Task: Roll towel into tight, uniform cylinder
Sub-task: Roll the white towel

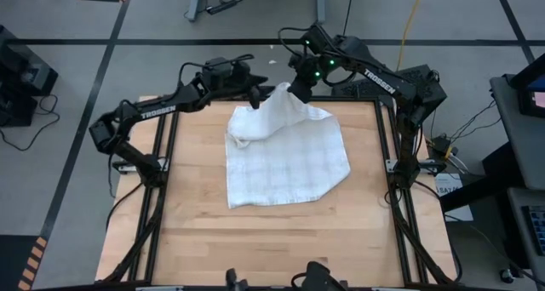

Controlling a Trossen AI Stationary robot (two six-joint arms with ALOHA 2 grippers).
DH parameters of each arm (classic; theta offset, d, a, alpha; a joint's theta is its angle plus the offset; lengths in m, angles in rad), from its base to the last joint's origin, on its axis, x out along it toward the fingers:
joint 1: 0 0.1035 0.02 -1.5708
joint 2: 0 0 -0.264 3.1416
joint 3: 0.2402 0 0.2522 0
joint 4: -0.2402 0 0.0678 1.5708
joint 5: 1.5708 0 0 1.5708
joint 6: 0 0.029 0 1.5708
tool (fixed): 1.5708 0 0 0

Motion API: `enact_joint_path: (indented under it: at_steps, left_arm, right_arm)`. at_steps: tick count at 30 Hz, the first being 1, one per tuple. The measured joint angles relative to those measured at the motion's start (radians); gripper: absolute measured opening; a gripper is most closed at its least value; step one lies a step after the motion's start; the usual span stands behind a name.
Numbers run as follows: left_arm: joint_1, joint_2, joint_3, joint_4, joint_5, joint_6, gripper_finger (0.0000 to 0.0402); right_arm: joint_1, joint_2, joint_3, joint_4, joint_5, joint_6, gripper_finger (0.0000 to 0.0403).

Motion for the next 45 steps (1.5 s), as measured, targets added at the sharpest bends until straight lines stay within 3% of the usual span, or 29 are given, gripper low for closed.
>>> enact_joint_path:
  at_steps: [8, 12, 19, 22, 25, 31, 34, 39, 45]
  left_arm:
    - [0.022, 0.079, 0.032, 0.044, 0.165, 0.091, 0.0274]
    - [0.028, 0.118, 0.031, 0.051, 0.233, 0.115, 0.0253]
    - [0.028, 0.138, 0.031, 0.085, 0.223, 0.127, 0.0177]
    - [0.028, 0.13, 0.031, 0.112, 0.198, 0.126, 0.0165]
    - [0.025, 0.123, 0.055, 0.122, 0.197, 0.155, 0.0177]
    - [0.014, 0.154, 0.104, 0.044, 0.196, 0.269, 0.0251]
    - [0.013, 0.163, 0.104, 0.041, 0.205, 0.282, 0.0255]
    - [0.014, 0.167, 0.104, 0.025, 0.224, 0.282, 0.0191]
    - [0.014, 0.167, 0.104, 0.02, 0.226, 0.273, 0.0052]
  right_arm:
    - [0.006, 0.0, 0.0, 0.002, 0.0, -0.031, 0.0004]
    - [0.008, -0.001, 0.0, 0.005, 0.0, -0.033, 0.0004]
    - [0.007, -0.001, 0.0, 0.007, 0.0, -0.032, 0.0004]
    - [0.007, -0.001, 0.0, 0.007, 0.0, -0.037, 0.0004]
    - [0.007, -0.001, 0.0, 0.007, 0.0, -0.038, 0.0004]
    - [0.007, -0.001, 0.0, 0.007, 0.0, -0.043, 0.0004]
    - [0.007, -0.001, 0.0, 0.006, 0.002, -0.044, 0.0004]
    - [0.007, -0.001, 0.0, 0.004, 0.003, -0.044, 0.0004]
    - [0.007, -0.001, 0.0, 0.003, 0.006, -0.044, 0.0004]
